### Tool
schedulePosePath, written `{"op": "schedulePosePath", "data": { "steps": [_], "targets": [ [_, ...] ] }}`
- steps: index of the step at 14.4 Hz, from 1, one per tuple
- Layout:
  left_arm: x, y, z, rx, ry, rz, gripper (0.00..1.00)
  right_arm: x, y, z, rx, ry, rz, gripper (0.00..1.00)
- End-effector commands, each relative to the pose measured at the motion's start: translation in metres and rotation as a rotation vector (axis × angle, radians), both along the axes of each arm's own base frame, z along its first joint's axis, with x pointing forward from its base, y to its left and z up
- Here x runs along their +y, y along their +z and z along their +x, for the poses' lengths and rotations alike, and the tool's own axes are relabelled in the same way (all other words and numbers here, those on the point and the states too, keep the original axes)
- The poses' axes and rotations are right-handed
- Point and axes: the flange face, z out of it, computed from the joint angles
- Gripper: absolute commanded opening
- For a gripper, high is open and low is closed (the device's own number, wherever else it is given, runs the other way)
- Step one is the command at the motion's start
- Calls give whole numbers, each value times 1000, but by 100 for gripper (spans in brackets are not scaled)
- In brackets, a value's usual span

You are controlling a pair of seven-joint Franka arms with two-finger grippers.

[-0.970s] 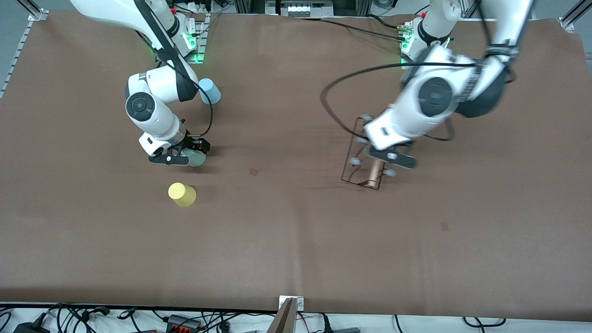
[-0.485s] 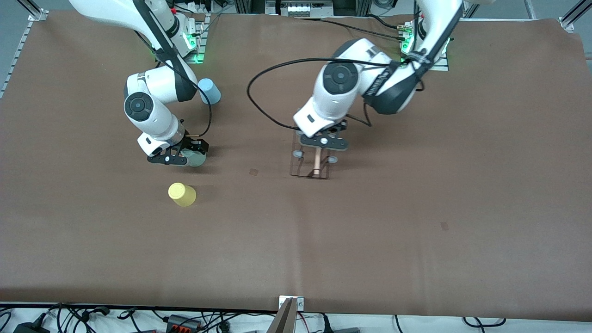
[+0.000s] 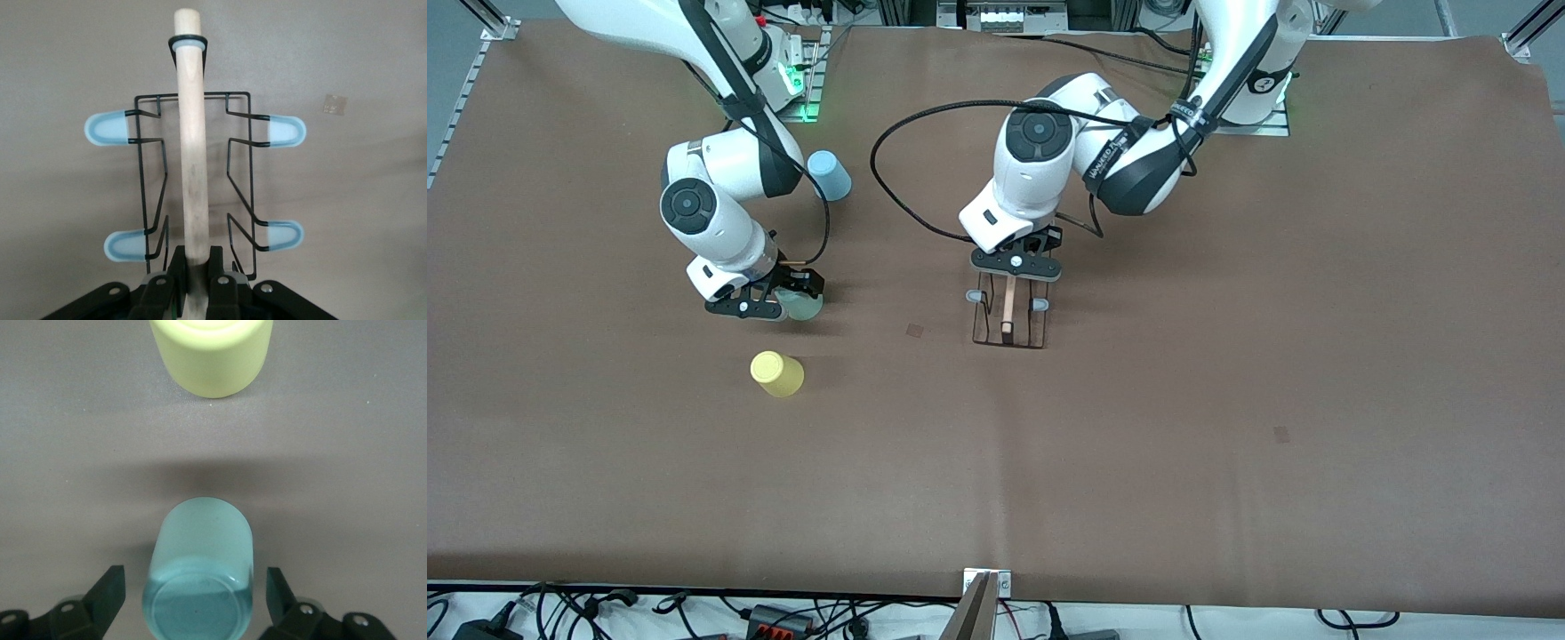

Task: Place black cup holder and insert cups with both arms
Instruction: 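Set the rack down with the left gripper while the right gripper grasps the teal cup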

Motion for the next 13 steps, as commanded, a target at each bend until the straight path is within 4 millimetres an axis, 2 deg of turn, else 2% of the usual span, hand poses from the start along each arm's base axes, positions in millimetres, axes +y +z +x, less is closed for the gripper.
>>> {"op": "schedulePosePath", "data": {
  "steps": [1, 3, 4, 5, 7, 8, 9, 10, 11, 13],
  "targets": [
    [-13, 6, -4, -21, 14, 6, 1, -4, 5, -3, -18, -4, 11, 63],
    [-13, 3, -4, -17, 19, 9, 1, -4, 7, -3, -20, -4, 11, 25],
    [-16, 1, -6, -14, 14, 10, 1, -4, 8, -3, -20, -3, 11, 13],
    [-16, 0, -6, -14, 13, 10, 1, -5, 14, -1, -26, -1, 12, 4],
    [-16, -5, -6, -7, 13, 14, 7, -21, 28, 3, -36, 17, 12, 2],
    [-16, -6, -5, -5, 14, 15, 19, -22, 34, 3, -20, 41, 8, 2],
    [-16, -6, -5, -4, 15, 14, 36, -23, 41, 4, -17, 44, 6, 2],
    [-15, -5, -5, -6, 13, 15, 66, -25, 46, 4, -13, 46, 4, 2],
    [-13, -6, -4, -1, 4, 21, 100, -27, 51, 5, -21, 51, 5, 2],
    [-9, -2, -2, -3, 13, 22, 100, -39, 58, 8, -32, 91, 7, 2]
  ]
}}
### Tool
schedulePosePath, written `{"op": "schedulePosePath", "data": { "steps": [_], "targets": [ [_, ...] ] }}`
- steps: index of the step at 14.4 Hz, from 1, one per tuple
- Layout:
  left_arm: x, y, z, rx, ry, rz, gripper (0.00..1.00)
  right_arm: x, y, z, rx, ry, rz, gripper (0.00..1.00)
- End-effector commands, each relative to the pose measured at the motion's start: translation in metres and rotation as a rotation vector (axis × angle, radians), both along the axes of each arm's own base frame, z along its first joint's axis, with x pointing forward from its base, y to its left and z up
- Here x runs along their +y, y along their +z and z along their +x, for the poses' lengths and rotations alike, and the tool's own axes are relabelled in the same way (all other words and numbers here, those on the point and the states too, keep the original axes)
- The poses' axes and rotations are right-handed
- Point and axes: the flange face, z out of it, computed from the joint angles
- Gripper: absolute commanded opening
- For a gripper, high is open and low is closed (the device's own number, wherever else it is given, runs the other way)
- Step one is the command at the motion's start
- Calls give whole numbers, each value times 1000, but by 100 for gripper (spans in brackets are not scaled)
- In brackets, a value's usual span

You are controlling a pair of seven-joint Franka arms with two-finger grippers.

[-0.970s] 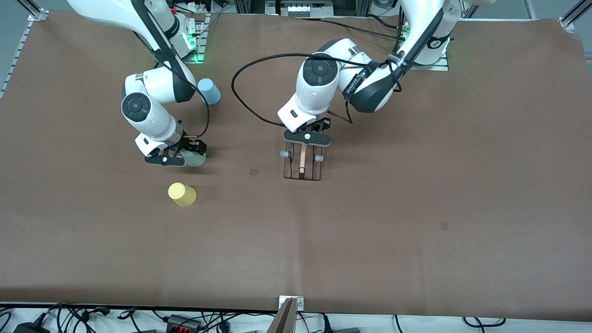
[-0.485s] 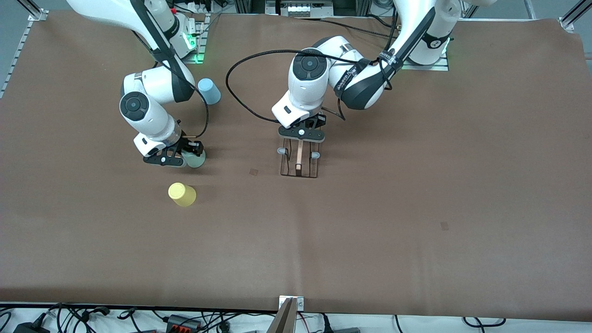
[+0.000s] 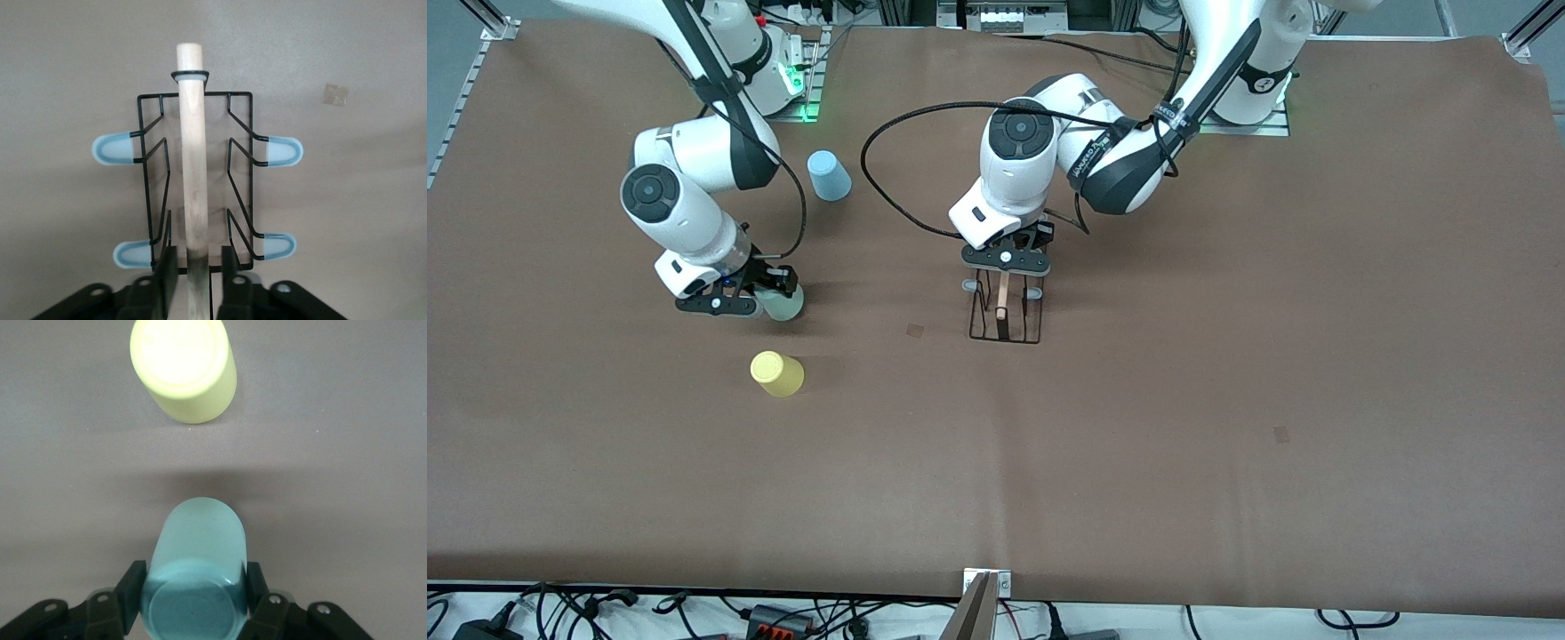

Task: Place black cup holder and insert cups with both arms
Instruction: 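Set the rack down with the left gripper while the right gripper grasps the teal cup, then lift the teal cup with the right gripper and hang it on a rack peg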

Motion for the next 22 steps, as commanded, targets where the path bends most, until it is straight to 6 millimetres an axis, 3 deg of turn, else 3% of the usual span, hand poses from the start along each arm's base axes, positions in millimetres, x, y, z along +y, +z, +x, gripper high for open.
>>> {"op": "schedulePosePath", "data": {
  "steps": [1, 2, 6, 7, 9, 11, 15, 18, 20, 22],
  "targets": [
    [5, 20, 7, -22, 6, 13, 100, -16, 21, 1, -14, 44, 6, 2],
    [13, 32, 10, -27, 11, 25, 100, -16, 36, 0, -13, 41, 4, 2],
    [91, 80, 41, 28, -101, 104, 100, -8, 101, -19, 66, 8, -5, 3],
    [117, 94, 51, 41, -149, 113, 100, 5, 119, -23, 77, -21, 0, 3],
    [172, 104, 69, 102, -219, 134, 100, 54, 153, -28, 80, -96, 7, 3],
    [245, 110, 100, 134, -284, 109, 100, 105, 175, -36, 48, -201, 21, 3],
    [355, 118, 133, 139, -258, 72, 100, 236, 160, -88, 35, -375, 40, 3],
    [388, 125, 146, 106, -279, 98, 100, 316, 132, -124, 39, -484, 68, 3],
    [407, 146, 167, 43, -279, 184, 100, 343, 110, -136, 44, -533, 83, 3],
    [417, 178, 185, -39, -241, 181, 100, 347, 106, -136, 44, -543, 89, 3]
  ]
}}
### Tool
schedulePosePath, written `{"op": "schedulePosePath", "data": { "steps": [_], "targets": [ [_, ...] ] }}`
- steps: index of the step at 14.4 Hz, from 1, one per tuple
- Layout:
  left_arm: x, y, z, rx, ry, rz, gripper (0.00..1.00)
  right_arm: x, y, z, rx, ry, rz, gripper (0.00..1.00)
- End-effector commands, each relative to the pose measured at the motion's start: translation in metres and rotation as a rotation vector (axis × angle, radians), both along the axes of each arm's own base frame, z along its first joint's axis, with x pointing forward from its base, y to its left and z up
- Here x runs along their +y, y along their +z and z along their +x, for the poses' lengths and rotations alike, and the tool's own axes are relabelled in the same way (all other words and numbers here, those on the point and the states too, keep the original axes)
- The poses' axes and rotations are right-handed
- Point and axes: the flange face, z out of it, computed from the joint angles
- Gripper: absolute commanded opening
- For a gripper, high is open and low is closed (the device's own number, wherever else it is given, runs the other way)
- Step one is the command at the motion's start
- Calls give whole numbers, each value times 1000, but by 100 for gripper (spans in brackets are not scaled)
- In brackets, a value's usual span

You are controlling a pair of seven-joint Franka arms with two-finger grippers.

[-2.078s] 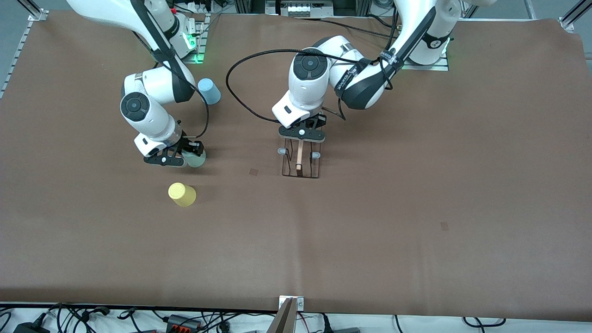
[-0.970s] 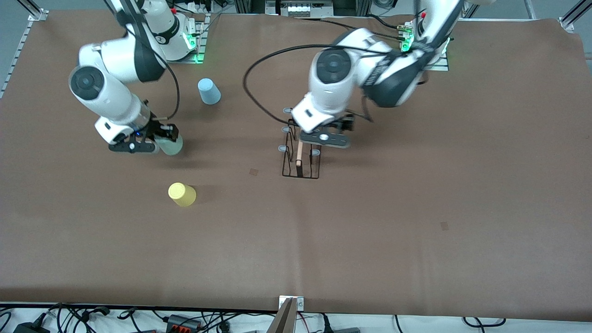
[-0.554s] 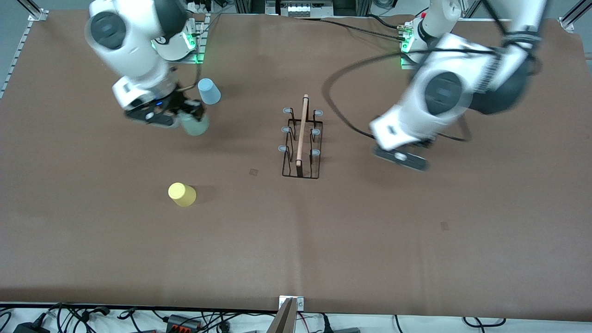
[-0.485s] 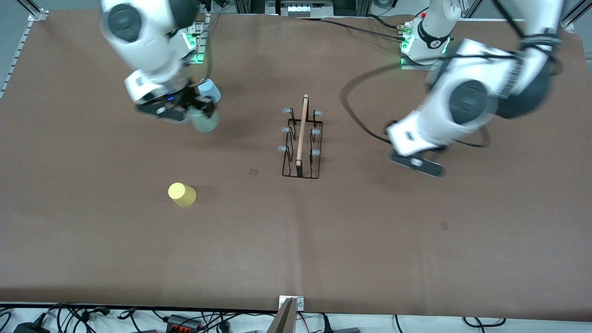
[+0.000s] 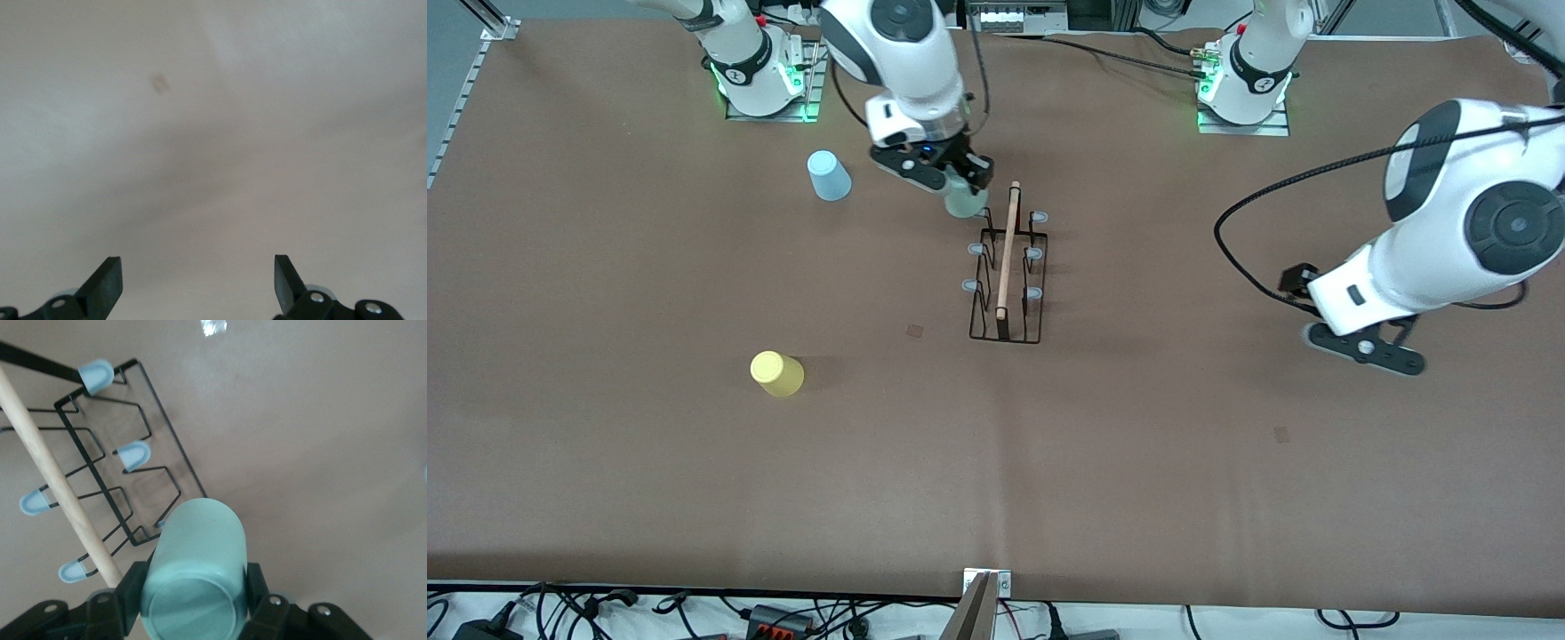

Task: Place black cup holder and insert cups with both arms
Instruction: 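Lift the teal cup with the right gripper and hang it on a rack peg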

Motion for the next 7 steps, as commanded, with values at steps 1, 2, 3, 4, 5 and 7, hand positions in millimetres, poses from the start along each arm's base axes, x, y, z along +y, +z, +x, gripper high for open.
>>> {"op": "schedulePosePath", "data": {
  "steps": [1, 2, 3, 4, 5, 7],
  "targets": [
    [18, 48, 26, -109, 21, -5, 100, 5, 2, 11, -7, -35, 3, 3],
    [28, 55, 26, -124, 40, -5, 100, 8, 1, 8, -6, -30, 5, 4],
    [38, 62, 27, -136, 60, -8, 100, 11, -4, 6, 0, -24, 4, 5],
    [40, 74, 27, -159, 77, -15, 100, 12, -6, 8, -6, -26, 13, 8],
    [40, 88, 25, -178, 86, -20, 100, 13, -10, 9, -7, -27, 18, 8],
    [51, 107, 10, -174, 163, -3, 100, 13, -8, 14, -15, -15, 24, 8]
  ]
}}
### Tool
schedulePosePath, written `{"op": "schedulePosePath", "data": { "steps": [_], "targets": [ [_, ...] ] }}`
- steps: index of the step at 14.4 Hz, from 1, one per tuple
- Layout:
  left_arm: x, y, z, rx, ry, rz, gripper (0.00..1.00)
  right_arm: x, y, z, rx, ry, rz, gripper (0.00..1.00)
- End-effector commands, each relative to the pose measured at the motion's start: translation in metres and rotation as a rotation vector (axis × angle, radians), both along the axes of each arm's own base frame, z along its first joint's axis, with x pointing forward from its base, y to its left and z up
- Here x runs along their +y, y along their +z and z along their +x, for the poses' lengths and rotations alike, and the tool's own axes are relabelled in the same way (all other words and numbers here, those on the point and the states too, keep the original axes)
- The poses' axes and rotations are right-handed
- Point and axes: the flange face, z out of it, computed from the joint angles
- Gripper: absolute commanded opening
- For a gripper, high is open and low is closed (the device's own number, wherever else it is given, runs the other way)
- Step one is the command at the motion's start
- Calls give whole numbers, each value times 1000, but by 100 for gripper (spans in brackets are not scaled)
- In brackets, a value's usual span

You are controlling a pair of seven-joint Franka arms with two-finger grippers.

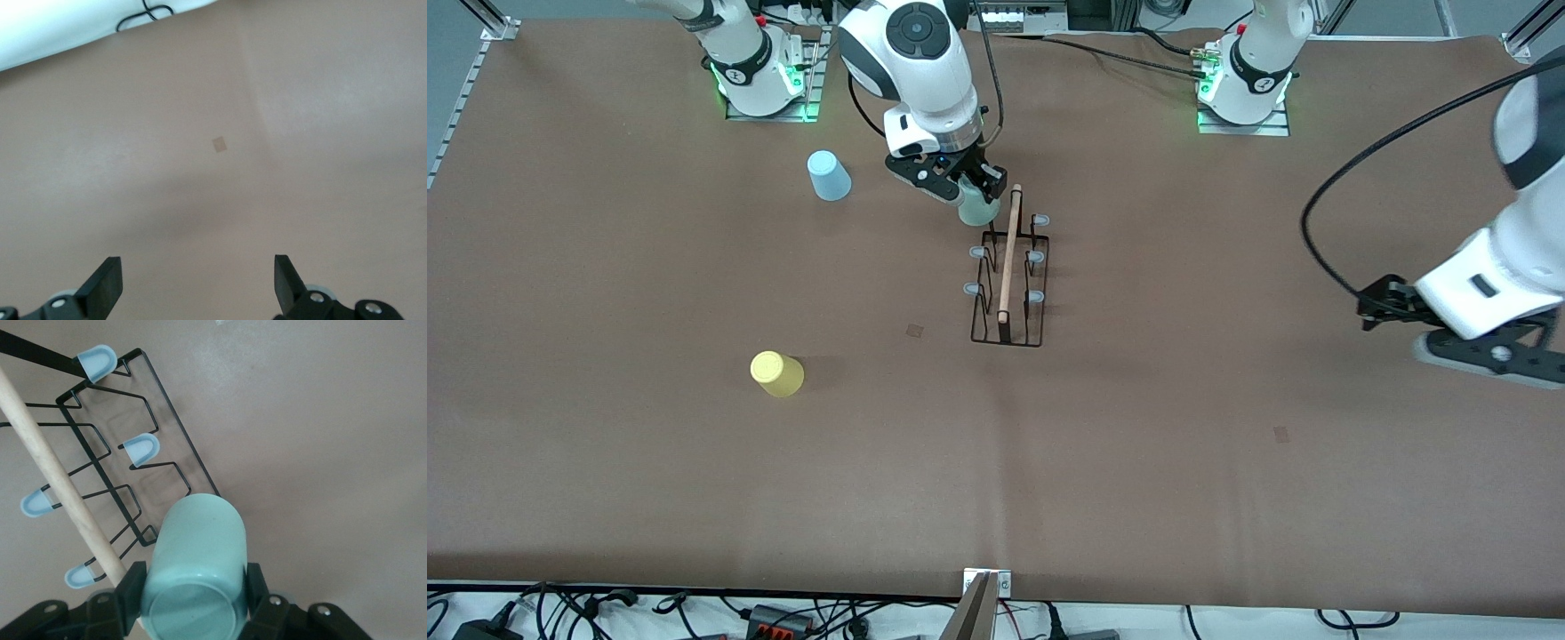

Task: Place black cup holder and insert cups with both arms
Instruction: 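Lift the teal cup with the right gripper and hang it on a rack peg, then release the teal cup and move the right gripper to the yellow cup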

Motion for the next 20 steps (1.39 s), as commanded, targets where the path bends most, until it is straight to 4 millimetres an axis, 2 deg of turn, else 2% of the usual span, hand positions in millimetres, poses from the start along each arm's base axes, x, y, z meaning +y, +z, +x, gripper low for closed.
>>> {"op": "schedulePosePath", "data": {
  "steps": [1, 3, 4, 5, 6, 7, 8, 10, 12, 14, 15, 18, 20],
  "targets": [
    [17, 20, -14, 22, 119, -30, 100, 6, 0, 7, -15, 2, 5, 8],
    [17, 14, -29, 53, 172, -57, 100, 9, -4, 10, -22, 4, 9, 8],
    [19, 5, -32, 62, 219, -55, 100, 11, -8, 10, -23, 3, 13, 23],
    [20, 2, -37, 60, 235, -57, 100, 11, -11, 11, -22, 4, 14, 53],
    [16, 0, -44, 44, 236, -70, 100, 10, -11, 12, -23, 7, 14, 68],
    [11, -3, -52, 3, 230, -70, 100, 6, -11, 16, -23, 5, 12, 96],
    [8, -7, -58, -22, 227, -65, 100, 2, -7, 21, -31, 20, 12, 100],
    [1, -1, -69, -26, 239, -55, 100, -24, 3, 47, -60, 113, 15, 100],
    [-12, 0, -78, 5, 288, -46, 100, -65, 7, 80, -63, 194, -11, 100],
    [-10, 0, -77, 4, 288, -46, 100, -124, 14, 122, -84, 286, -37, 100],
    [-8, -1, -78, 10, 289, -48, 100, -162, 15, 142, -79, 353, -53, 100],
    [10, -5, -77, 33, 237, -117, 100, -272, 7, 192, -86, 533, -82, 100],
    [37, -3, -75, -1, 244, -140, 100, -325, -10, 214, -107, 598, -96, 100]
  ]
}}
